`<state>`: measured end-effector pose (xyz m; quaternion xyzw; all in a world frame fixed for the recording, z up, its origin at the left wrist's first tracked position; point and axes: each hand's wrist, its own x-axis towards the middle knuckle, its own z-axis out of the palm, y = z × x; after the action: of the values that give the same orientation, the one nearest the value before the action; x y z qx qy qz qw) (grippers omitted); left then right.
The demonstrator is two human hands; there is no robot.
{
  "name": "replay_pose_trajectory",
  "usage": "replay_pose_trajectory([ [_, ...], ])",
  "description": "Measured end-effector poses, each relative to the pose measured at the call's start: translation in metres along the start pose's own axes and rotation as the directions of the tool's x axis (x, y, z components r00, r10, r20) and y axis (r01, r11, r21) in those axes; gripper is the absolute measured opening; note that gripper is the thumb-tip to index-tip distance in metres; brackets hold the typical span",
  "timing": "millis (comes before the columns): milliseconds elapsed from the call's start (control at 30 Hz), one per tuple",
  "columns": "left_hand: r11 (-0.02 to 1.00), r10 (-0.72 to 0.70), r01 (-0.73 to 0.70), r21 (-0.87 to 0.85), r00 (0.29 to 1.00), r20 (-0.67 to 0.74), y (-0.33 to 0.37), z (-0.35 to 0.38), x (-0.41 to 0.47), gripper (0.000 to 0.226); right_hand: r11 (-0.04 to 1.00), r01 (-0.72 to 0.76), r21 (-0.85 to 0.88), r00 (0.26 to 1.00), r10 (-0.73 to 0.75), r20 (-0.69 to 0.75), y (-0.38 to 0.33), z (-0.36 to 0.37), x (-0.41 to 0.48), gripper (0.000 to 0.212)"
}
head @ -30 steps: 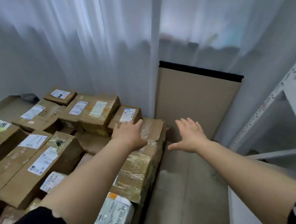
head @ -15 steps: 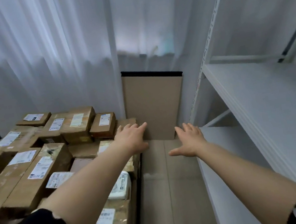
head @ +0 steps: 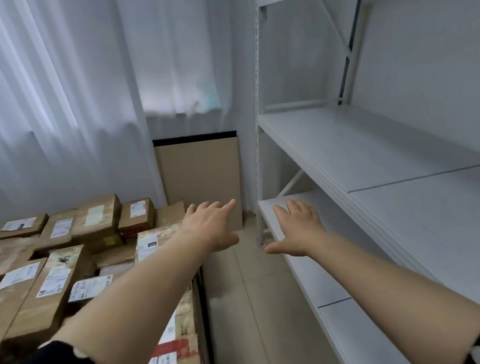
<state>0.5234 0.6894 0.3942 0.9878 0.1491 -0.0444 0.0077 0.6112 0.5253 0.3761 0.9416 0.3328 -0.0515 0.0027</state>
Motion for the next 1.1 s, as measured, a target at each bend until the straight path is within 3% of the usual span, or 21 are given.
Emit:
replay_pose_trajectory([
  [300, 0.981, 0.193, -0.192, 0.039, 0.981, -0.013, 0.081, -0.013, -0.142, 0.08, 0.983, -0.182, 0.028, 0.982, 0.183, -0.052, 0.012, 0.003, -0.19, 0.094],
  [500, 0.918, 0.394, -0.386, 0.089, 0.913, -0.104, 0.13, -0.032, -0.209, 0.076, 0.952, -0.304, -0.025, 0.938, 0.295, -0.18, 0.006, -0.022, -0.313, 0.087],
  [767, 0.762, 0.645, -0.643, 0.077, 0.744, -0.173, 0.173, -0.036, -0.337, 0.076, 0.804, -0.592, -0.052, 0.793, 0.57, -0.214, -0.037, -0.028, -0.491, 0.086],
  [1100, 0.457, 0.847, -0.876, 0.153, 0.376, -0.377, 0.295, -0.117, -0.504, 0.069, 0.515, -0.857, -0.005, 0.47, 0.78, -0.412, -0.038, -0.09, -0.725, 0.083],
])
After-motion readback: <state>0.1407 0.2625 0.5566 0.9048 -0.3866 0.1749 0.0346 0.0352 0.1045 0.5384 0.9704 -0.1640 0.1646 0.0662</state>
